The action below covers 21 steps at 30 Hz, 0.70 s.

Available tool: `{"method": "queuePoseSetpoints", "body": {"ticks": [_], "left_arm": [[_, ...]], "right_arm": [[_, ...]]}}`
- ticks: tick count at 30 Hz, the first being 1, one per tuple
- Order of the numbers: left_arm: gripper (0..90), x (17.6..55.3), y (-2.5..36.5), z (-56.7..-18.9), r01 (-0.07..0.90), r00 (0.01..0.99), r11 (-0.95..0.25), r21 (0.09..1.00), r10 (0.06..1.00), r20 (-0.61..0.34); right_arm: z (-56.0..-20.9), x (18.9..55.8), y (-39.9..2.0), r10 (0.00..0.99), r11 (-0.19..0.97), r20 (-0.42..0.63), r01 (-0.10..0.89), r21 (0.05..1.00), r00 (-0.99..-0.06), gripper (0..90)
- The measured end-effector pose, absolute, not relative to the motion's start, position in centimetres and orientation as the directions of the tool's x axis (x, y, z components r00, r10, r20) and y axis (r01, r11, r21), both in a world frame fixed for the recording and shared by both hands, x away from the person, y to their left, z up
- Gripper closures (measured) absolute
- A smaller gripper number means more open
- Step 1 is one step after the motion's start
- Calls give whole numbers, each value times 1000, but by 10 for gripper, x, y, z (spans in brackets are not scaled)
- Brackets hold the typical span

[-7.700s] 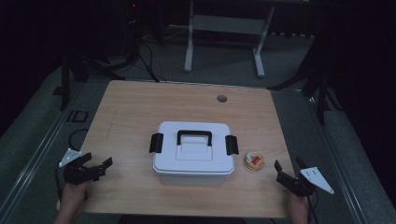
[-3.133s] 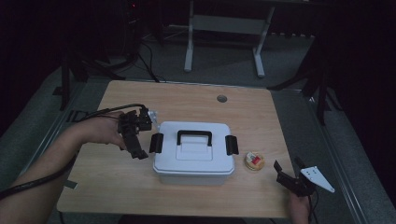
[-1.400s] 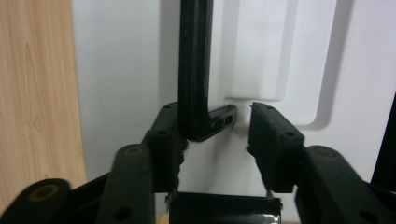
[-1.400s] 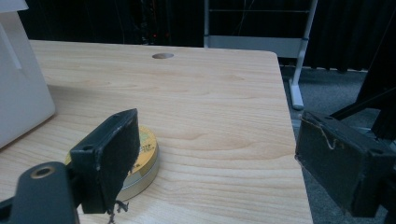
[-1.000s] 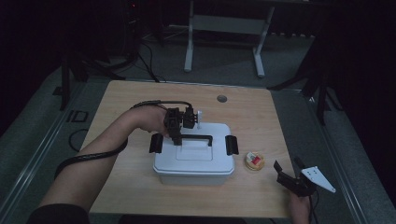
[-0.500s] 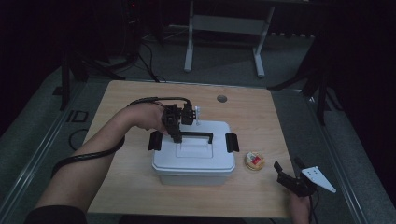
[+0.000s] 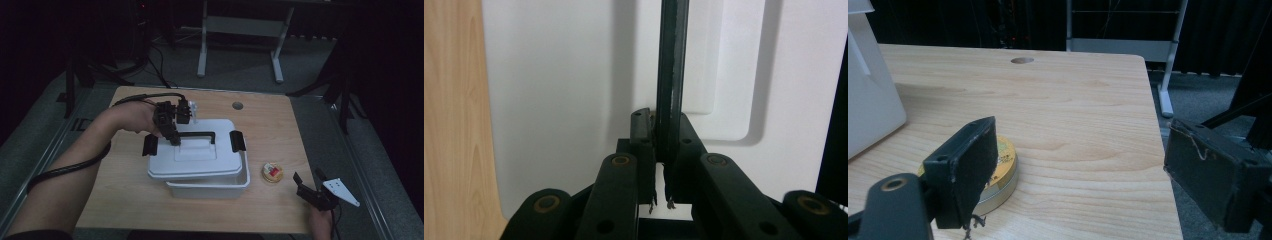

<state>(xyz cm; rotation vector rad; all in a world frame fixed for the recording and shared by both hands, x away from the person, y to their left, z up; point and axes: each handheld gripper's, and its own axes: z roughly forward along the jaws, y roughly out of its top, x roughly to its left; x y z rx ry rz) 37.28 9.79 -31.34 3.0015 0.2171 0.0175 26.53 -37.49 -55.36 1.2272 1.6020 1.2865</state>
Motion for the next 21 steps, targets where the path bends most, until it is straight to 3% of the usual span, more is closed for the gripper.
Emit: {"method": "queuePoseSetpoints", "body": {"ticks": [7, 21], "left_arm": [[835, 371, 126, -310, 199, 979, -972, 125, 201, 9], [835, 358, 219, -308, 379, 924, -917, 125, 383, 2]], "right_arm": [[-554, 265, -375, 961, 42, 24, 230, 972, -276, 136], [-553, 266, -374, 962, 53, 14, 235, 971, -272, 137]]}}
